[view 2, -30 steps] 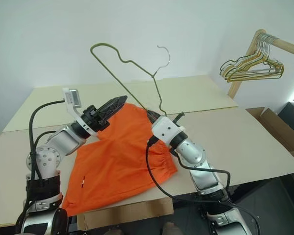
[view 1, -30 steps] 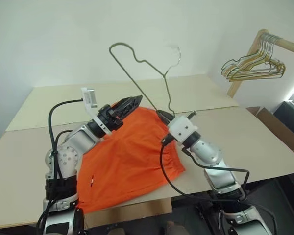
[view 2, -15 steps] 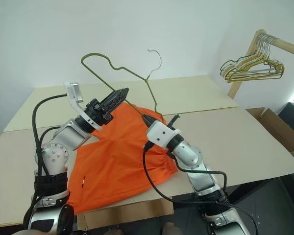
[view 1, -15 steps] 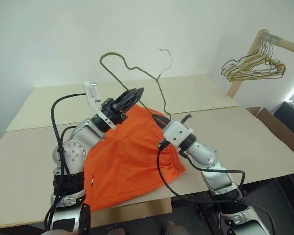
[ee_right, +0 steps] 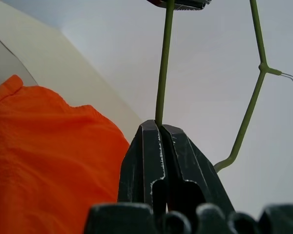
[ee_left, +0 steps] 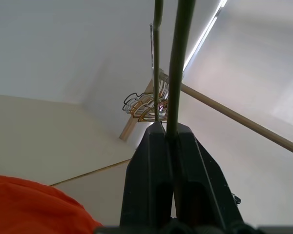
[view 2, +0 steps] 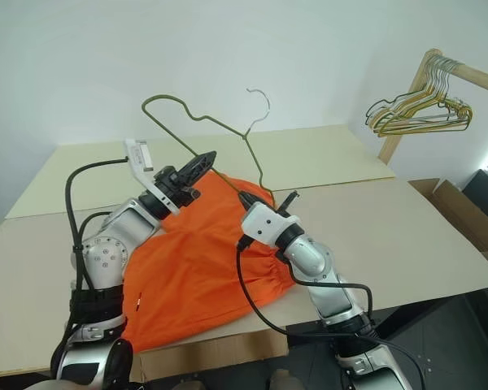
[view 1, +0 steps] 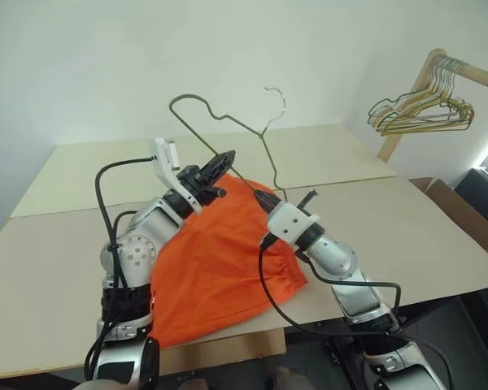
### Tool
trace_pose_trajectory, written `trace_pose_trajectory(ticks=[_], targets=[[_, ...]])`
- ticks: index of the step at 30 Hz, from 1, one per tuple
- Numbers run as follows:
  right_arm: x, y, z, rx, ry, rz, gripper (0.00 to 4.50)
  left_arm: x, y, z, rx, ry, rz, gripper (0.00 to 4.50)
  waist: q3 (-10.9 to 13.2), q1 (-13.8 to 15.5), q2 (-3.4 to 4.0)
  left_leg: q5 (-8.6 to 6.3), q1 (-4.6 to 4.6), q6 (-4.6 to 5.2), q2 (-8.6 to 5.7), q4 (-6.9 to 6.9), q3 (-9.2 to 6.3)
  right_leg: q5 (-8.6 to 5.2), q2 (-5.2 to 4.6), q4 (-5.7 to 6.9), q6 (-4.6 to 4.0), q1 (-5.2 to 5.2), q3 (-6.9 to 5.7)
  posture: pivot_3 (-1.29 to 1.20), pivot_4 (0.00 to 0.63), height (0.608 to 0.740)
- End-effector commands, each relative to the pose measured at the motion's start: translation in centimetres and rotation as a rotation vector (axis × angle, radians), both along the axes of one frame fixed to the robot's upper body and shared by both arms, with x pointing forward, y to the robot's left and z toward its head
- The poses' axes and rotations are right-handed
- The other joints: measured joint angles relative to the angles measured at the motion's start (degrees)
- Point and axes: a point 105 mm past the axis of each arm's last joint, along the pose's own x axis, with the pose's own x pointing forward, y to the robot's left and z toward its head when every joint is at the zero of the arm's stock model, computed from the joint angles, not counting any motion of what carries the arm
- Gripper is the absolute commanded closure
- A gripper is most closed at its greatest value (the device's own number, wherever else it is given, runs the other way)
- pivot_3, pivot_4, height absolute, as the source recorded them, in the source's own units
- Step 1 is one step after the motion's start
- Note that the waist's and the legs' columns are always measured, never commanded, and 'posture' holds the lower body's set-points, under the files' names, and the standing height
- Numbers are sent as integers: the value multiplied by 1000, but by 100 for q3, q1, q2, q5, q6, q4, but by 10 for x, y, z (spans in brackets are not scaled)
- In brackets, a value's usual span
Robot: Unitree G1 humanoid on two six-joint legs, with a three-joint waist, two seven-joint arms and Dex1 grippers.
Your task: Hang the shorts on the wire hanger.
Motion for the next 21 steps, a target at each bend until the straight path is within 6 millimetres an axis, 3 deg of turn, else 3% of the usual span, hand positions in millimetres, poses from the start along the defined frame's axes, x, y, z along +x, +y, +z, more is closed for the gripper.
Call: trace_pose_trajectory(ticks=[1, 6, 8, 11, 15, 21], targets=[[-2, 1, 15, -18, -85, -3, 3395, -1, 1, 15, 38, -93, 28, 4500, 0, -2, 0, 0, 0, 0, 0, 0, 0, 0, 0, 0, 0, 0, 0, 19, 0, 740], [-5, -3, 23, 1, -131, -3, 1581, -1, 11, 20, 40, -129, 37, 4500, 0, -5, 0, 0, 0, 0, 0, 0, 2, 0, 0, 0, 0, -1, -1, 17, 0, 740], [-11, -11, 42, 154, -7, 85, 913, -8, 23, 26, 52, -174, 23, 4500, 1, -12, 0, 0, 0, 0, 0, 0, 2, 0, 0, 0, 0, -1, 0, 15, 0, 740], [-27, -18, 55, 253, 223, 305, 913, -23, 34, 39, 52, -258, -56, 4500, 4, -11, -1, 0, -3, 1, 3, 0, -8, 0, 1, -1, 0, -3, -2, 16, 0, 740], [-29, -48, 67, 321, 605, 509, 913, -44, 57, 62, 20, -367, -188, 4500, 7, -9, -1, -1, -3, 2, 4, 0, -14, 1, -1, -15, 1, 4, -6, 14, 0, 740], [-38, -65, 73, 230, 877, 710, 913, -69, 70, 75, 33, -524, -335, 4500, 7, -18, 0, -2, 9, 5, 24, -2, 2, 1, 20, -48, -3, 30, -27, -15, 0, 740]])
